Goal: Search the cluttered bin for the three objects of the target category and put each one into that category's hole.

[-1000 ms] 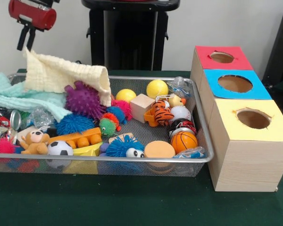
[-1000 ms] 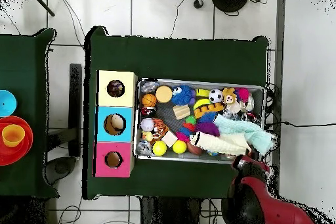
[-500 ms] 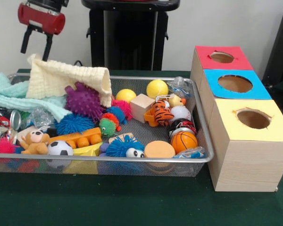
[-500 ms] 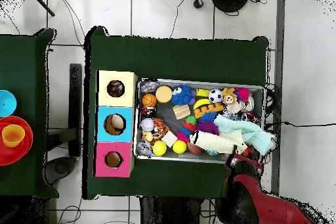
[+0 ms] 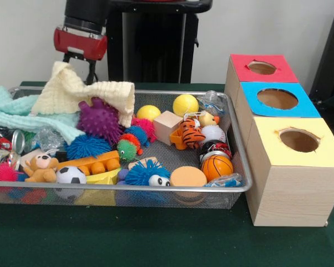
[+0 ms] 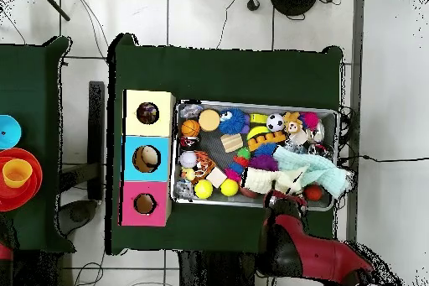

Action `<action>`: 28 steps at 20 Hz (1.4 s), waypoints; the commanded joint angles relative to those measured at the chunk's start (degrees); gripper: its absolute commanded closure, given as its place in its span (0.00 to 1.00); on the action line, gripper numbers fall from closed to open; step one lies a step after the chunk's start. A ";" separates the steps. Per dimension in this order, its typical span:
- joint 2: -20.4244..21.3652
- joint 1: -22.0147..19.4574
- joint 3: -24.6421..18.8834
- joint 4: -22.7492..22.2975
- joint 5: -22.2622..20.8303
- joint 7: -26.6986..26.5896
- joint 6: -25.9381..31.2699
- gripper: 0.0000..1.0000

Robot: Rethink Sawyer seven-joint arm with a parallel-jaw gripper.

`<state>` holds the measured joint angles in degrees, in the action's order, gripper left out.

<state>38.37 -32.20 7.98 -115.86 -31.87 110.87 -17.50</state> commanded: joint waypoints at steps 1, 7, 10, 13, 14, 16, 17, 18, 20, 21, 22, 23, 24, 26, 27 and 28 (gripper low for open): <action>-6.42 0.89 -1.76 1.01 2.97 9.93 -7.63 0.00; -9.01 -3.56 -7.73 2.87 -0.15 9.82 -4.72 0.00; -4.45 -5.71 -10.42 0.48 -1.02 9.24 0.26 0.00; 2.41 -9.01 -14.20 -2.83 -1.42 7.79 6.42 0.00; 4.83 -10.21 -15.86 -4.04 -1.23 7.21 8.54 0.00; 8.39 -13.03 -19.33 -5.71 -0.79 5.75 12.16 0.00; 9.71 -14.46 -21.00 -6.27 -0.58 4.93 13.69 0.00; 11.18 -15.73 -22.63 -6.71 -0.10 3.98 15.35 0.00; 13.13 -18.49 -25.49 -6.79 0.32 1.67 18.19 0.00; 14.11 -19.87 -26.92 -6.83 0.54 0.51 19.61 0.00; 14.47 -20.90 -27.86 -6.53 0.51 -0.37 20.49 0.00; 14.39 -21.77 -28.51 -6.14 0.23 -1.01 20.95 0.00; 13.84 -22.22 -28.82 -5.52 -0.18 -1.29 21.06 0.00; 12.08 -22.73 -28.96 -4.21 -1.41 -1.23 20.34 0.00; 11.16 -22.48 -28.81 -3.38 -1.76 -0.95 19.93 0.00; 10.32 -21.73 -27.92 -2.60 -2.19 -0.34 18.88 0.00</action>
<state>48.55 -53.11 -11.08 -121.06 -31.49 110.87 -1.91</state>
